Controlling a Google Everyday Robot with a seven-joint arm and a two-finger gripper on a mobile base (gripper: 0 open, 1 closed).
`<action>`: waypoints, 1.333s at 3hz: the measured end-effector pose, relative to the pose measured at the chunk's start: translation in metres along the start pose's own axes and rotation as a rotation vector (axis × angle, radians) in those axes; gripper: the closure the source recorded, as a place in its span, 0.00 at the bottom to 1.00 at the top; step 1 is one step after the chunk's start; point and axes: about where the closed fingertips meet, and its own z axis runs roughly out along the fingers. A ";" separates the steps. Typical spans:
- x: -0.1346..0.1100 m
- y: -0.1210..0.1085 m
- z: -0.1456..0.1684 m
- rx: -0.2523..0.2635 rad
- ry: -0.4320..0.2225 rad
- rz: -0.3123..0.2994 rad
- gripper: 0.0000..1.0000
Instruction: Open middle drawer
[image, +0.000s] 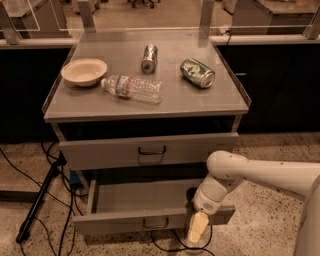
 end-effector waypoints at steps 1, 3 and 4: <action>0.005 -0.003 0.015 -0.028 0.010 0.001 0.00; 0.039 0.019 0.004 -0.092 0.020 -0.009 0.00; 0.083 0.068 -0.024 -0.136 -0.038 0.004 0.00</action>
Offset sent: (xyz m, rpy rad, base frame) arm -0.0168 -0.0148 -0.0265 -0.0074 0.0829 0.0466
